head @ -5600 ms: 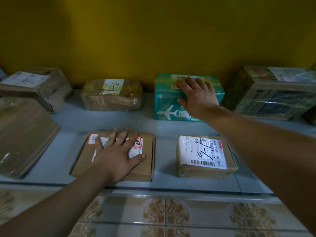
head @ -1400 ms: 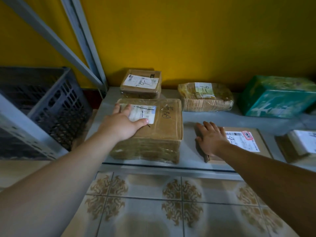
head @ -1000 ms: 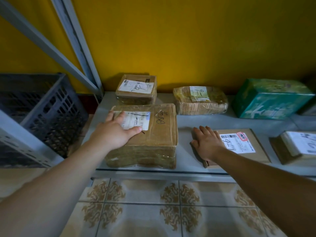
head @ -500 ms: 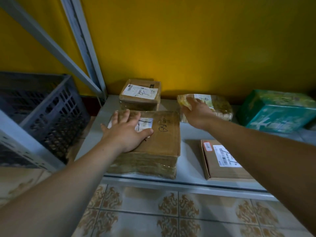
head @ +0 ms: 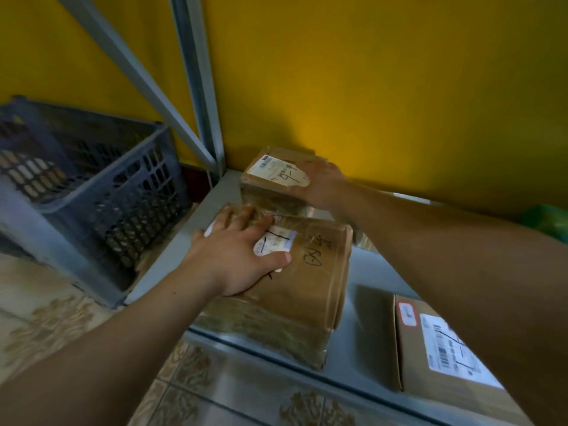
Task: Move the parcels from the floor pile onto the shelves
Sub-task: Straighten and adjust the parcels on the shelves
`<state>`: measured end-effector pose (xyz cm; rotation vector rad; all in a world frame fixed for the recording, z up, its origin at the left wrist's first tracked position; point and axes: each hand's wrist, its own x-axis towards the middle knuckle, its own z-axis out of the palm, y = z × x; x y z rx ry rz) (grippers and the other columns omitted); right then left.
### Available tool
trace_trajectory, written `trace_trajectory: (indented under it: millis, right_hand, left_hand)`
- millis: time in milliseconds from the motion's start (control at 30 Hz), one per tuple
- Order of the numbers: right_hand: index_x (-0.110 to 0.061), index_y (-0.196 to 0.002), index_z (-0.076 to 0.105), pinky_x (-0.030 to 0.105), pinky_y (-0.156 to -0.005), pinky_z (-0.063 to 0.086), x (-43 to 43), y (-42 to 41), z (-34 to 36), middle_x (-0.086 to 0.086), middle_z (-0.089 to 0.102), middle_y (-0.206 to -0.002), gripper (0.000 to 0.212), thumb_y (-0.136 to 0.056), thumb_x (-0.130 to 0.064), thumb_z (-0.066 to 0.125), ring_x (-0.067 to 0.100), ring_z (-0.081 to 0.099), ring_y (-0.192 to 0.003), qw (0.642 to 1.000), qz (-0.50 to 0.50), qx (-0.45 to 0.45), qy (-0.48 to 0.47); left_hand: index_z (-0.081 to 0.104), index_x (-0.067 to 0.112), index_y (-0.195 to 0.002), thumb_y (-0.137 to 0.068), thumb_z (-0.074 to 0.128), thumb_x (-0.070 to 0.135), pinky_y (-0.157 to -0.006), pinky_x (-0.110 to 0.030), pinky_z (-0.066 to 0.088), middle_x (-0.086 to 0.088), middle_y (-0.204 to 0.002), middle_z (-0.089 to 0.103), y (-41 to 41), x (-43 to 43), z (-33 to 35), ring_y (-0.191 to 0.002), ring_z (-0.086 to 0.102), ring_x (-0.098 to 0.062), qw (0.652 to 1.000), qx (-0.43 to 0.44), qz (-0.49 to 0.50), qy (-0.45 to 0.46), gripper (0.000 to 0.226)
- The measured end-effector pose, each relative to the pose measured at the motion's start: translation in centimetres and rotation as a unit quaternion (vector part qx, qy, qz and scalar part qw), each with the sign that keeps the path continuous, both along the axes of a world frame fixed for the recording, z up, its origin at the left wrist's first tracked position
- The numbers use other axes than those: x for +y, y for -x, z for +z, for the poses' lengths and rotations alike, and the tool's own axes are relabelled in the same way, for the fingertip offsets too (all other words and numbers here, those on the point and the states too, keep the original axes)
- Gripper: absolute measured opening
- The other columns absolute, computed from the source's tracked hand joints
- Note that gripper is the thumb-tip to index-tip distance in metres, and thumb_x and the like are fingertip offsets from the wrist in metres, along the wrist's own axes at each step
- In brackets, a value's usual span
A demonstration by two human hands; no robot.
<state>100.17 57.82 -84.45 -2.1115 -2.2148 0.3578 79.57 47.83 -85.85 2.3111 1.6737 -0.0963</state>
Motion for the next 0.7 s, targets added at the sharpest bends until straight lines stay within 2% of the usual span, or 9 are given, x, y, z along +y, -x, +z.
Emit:
trace_trajectory:
  millis: [67,200,567,700]
  right_hand:
    - [-0.032,-0.157,0.013,0.049,-0.121,0.012,1.3,0.4,-0.9,0.008,0.005,-0.165,0.084,-0.090,-0.071,0.044,0.034,0.002,-0.150,0.999,0.025,-0.030,0.028]
    - [-0.041,-0.156,0.006,0.059,-0.118,0.011,2.5,0.5,-2.2,0.002,-0.005,-0.166,0.086,-0.086,-0.078,0.039,0.034,-0.007,-0.151,0.995,0.047,-0.067,0.055]
    - [-0.038,-0.156,0.001,0.056,-0.118,0.020,0.9,-1.6,-1.2,0.005,0.000,-0.166,0.079,-0.094,-0.069,0.037,0.033,0.000,-0.151,0.988,0.049,-0.138,0.041]
    - [-0.037,-0.156,-0.001,0.056,-0.119,0.016,0.6,-1.1,-1.0,0.005,-0.003,-0.166,0.082,-0.092,-0.072,0.037,0.033,-0.003,-0.151,0.988,0.034,-0.141,0.053]
  left_hand:
    - [-0.002,0.052,-0.148,-0.071,0.024,0.091,-0.114,-0.060,0.012,0.013,-0.161,-0.011,0.0,-0.1,0.0,-0.149,-0.012,-0.019,1.000,0.001,0.002,-0.001,0.090]
    - [-0.002,0.052,-0.148,-0.072,0.024,0.091,-0.113,-0.061,0.013,0.014,-0.161,-0.010,-0.1,-0.2,0.0,-0.148,-0.012,-0.018,1.000,0.004,0.003,-0.006,0.089]
    - [-0.003,0.050,-0.149,-0.073,0.022,0.087,-0.114,-0.059,0.015,0.015,-0.161,-0.011,-0.2,-0.5,0.6,-0.148,-0.013,-0.018,1.000,0.016,0.000,-0.006,0.088]
    - [-0.003,0.050,-0.149,-0.071,0.021,0.089,-0.113,-0.061,0.013,0.015,-0.161,-0.011,-0.1,-0.4,0.3,-0.148,-0.013,-0.017,1.000,0.007,0.001,-0.006,0.090]
